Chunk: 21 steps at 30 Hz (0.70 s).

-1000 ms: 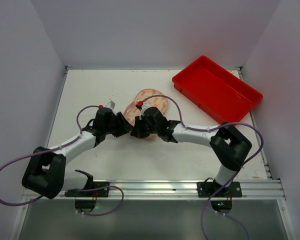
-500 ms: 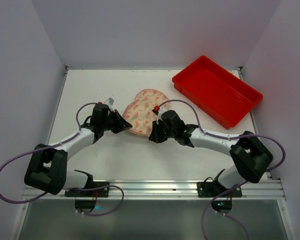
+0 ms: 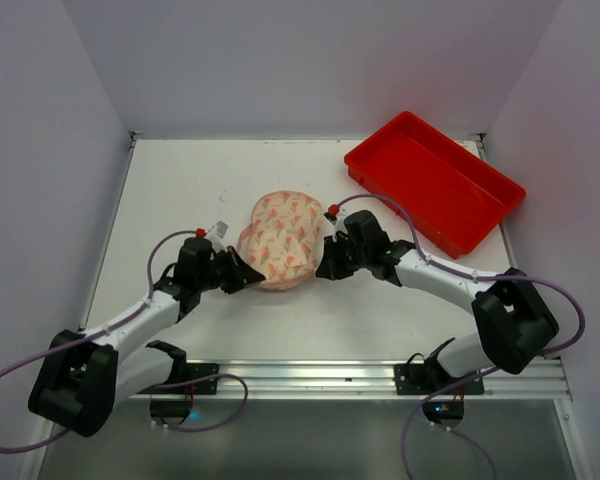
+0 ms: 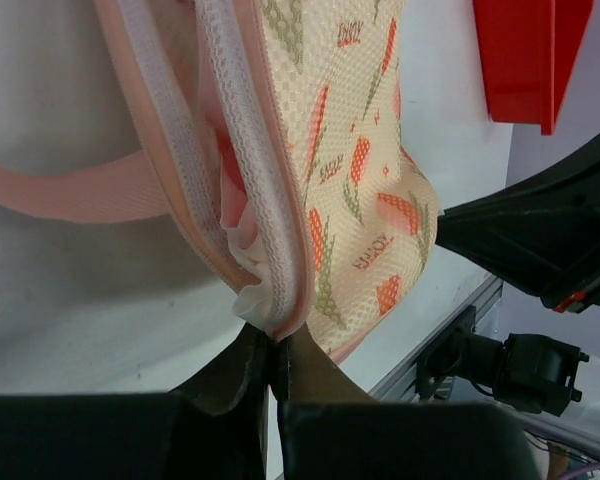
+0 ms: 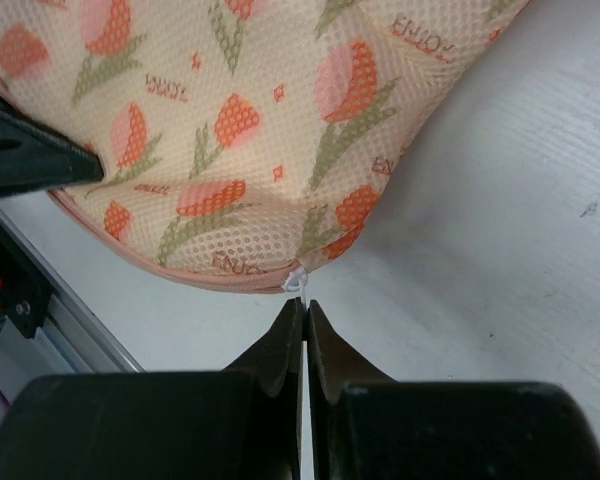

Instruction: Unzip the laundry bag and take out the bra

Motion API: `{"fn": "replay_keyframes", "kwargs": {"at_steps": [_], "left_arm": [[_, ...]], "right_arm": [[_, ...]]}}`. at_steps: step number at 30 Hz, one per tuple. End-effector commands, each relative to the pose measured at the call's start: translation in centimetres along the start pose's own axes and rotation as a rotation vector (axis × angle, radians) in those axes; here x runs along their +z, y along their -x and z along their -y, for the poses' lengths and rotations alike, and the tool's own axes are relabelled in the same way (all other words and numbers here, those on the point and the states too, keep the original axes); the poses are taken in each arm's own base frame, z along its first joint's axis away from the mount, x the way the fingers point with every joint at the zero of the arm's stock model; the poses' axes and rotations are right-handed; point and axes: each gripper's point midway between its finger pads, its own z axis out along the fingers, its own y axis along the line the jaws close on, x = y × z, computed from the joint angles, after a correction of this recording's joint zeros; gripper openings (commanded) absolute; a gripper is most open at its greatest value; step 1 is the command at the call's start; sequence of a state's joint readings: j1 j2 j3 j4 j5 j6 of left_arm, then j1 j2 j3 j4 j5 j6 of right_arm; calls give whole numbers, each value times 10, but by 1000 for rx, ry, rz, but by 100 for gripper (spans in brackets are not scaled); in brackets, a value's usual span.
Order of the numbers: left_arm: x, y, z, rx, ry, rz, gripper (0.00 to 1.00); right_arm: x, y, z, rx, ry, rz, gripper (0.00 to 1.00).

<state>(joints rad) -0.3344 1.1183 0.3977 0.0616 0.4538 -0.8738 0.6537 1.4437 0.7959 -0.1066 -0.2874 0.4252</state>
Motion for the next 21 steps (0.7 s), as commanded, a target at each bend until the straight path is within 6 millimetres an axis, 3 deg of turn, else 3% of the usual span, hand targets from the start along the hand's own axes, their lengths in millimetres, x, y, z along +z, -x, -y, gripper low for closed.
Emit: {"fn": "replay_keyframes", "kwargs": {"at_steps": [1, 2, 4, 5, 6, 8, 10, 13, 17, 21], "left_arm": [[-5, -29, -6, -15, 4, 11, 3], [-10, -26, -2, -33, -7, 67, 19], [-15, -35, -12, -55, 17, 88, 42], [-22, -24, -8, -46, 5, 158, 63], [-27, -26, -17, -55, 59, 156, 74], [-44, -8, -14, -20, 128, 225, 97], [-55, 5, -10, 11, 182, 260, 100], [-70, 29, -2, 82, 282, 299, 100], [-59, 53, 5, 140, 327, 301, 91], [-40, 71, -7, 127, 342, 274, 83]], "right_arm": [[-2, 17, 17, -29, -68, 25, 0], [-3, 17, 15, -33, -66, 21, 4], [-6, 16, 14, -34, -63, 21, 14], [-11, 17, 13, -35, -66, 25, 33], [-13, 18, 11, -39, -69, 30, 44], [-23, 24, 4, -56, -82, 59, 69], [-32, 29, 1, -67, -115, 75, 79], [-49, 48, -13, -99, -138, 142, 87], [-69, 65, -26, -80, -113, 229, 89], [-85, 68, -25, -70, -118, 301, 89]]}}
